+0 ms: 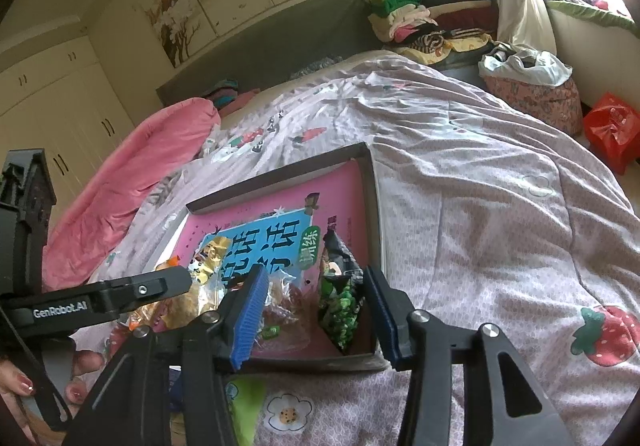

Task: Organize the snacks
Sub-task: 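Open both grippers to release the cracker bag and candy bag in the tray, then withdraw both open grippers from the tray toward the snacks on the bedspread, then grasp small clear-wrapped round candy with left gripper while right gripper grasps blue snack bag, then carry the round candy with left gripper while right gripper carries blue bag over tray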

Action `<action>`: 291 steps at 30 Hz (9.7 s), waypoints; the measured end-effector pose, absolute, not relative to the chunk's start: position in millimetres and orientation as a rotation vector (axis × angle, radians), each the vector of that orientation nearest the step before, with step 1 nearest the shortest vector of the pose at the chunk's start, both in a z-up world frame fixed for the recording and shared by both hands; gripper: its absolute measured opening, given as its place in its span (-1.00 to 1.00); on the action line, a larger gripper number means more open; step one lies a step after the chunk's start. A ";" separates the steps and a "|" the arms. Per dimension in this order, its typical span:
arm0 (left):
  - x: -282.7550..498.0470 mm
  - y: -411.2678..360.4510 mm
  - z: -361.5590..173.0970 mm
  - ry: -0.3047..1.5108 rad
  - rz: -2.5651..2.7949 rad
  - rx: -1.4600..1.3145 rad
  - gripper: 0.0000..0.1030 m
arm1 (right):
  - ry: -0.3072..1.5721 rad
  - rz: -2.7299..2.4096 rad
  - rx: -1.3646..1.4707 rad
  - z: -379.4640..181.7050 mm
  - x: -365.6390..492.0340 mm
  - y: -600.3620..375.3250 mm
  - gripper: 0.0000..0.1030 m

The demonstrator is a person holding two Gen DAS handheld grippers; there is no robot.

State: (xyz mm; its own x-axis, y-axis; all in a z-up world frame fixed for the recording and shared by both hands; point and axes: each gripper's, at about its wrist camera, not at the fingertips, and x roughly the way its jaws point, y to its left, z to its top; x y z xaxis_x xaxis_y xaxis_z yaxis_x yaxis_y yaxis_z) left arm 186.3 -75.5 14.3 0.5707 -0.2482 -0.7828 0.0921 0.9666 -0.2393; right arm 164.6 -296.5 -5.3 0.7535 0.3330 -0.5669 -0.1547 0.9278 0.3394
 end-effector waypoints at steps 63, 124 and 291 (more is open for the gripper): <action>108.0 6.9 28.6 0.878 -0.214 -0.240 0.51 | 0.583 0.355 0.093 30.8 103.2 -233.4 0.55; 71.2 -15.5 -41.8 1.089 -0.254 -0.082 0.51 | 0.729 0.417 0.049 5.3 91.2 -211.5 0.59; 164.9 -18.4 -17.3 0.957 -0.177 -0.137 -0.47 | 0.628 0.429 0.183 -1.0 169.4 -224.5 0.09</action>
